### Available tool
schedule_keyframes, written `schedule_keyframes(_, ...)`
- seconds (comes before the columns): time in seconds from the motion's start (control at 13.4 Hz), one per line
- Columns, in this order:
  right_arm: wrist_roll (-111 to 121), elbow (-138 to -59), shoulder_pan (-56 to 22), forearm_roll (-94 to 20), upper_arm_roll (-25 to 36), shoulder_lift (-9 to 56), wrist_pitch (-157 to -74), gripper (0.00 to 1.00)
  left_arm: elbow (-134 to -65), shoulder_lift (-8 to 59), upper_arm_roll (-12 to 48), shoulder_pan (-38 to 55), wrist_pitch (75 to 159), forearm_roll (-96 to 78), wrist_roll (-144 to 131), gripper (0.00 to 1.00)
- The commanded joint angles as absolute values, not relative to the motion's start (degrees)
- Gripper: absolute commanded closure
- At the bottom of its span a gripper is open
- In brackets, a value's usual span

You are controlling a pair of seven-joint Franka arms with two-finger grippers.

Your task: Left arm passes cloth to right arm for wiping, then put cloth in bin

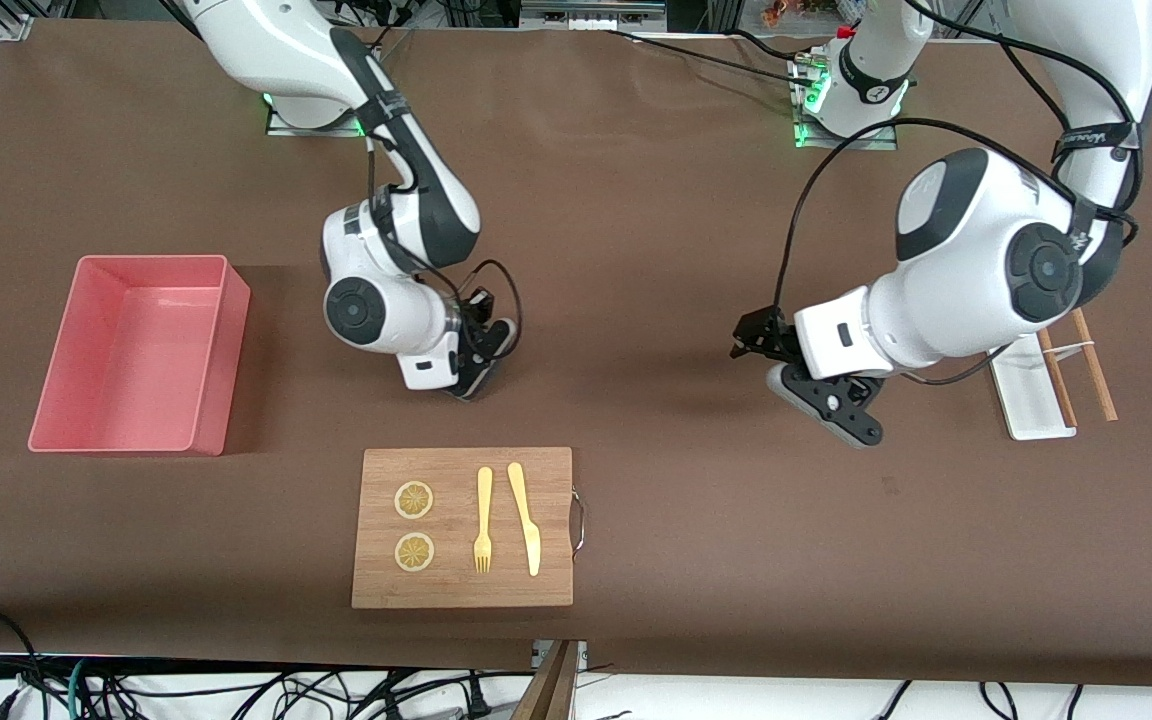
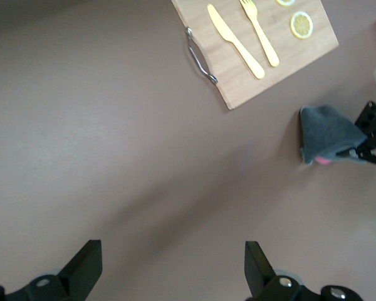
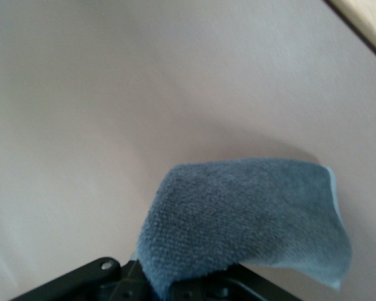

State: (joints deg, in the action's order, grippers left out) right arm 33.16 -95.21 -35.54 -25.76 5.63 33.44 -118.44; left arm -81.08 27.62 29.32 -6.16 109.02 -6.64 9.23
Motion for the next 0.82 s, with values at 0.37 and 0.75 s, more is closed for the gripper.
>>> schedule_keyframes(0.37,46.1,-95.8,-29.0,-26.5,6.4,34.1,-113.5,1.00,-80.8,23.3,24.5,-7.7,104.7,3.8,8.4,0.00)
schedule_keyframes(0.75,63.7,-99.2,-22.9,-22.8,11.2,34.8,-113.5,1.00,-87.3,11.4,11.4,-1.6,104.1,3.1,5.8,0.00)
